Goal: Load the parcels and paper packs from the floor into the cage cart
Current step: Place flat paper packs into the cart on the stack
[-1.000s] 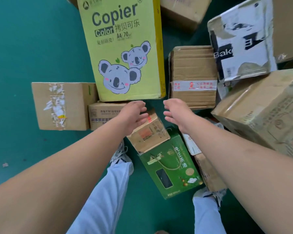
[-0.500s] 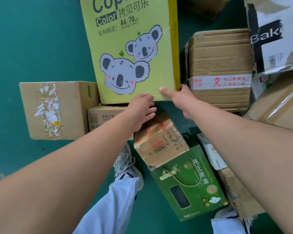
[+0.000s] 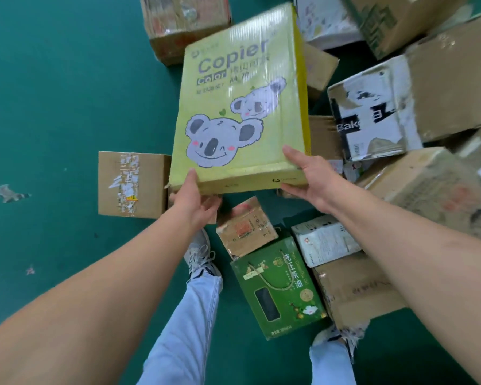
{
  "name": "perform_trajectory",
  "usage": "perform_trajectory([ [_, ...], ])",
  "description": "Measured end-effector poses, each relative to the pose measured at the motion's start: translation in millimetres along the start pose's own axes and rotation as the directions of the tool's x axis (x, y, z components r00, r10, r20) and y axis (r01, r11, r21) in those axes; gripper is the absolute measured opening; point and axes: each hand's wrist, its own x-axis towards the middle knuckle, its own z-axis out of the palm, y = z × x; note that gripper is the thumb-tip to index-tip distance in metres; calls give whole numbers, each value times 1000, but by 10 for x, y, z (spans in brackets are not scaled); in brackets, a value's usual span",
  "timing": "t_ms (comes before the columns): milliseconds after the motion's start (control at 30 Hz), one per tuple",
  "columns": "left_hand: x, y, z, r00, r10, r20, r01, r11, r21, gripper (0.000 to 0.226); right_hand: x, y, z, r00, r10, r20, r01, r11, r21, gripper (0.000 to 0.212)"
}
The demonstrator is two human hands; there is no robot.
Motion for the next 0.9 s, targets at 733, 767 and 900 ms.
perform_trajectory([
  [733, -4360, 172, -113, 912, 86, 401, -275, 855, 441, 42, -4933, -232, -948, 974, 8, -228, 114, 850, 514, 40],
  [767, -4497, 123, -110, 906, 84, 415, -295, 828, 478, 42, -5111, -141, -974, 968, 16, -250, 129, 825, 550, 41],
  [900, -4968, -198, -118, 884, 70, 461, -365, 720, 590, 37, -5649, 295, -1136, 953, 68, -294, 164, 702, 693, 44],
])
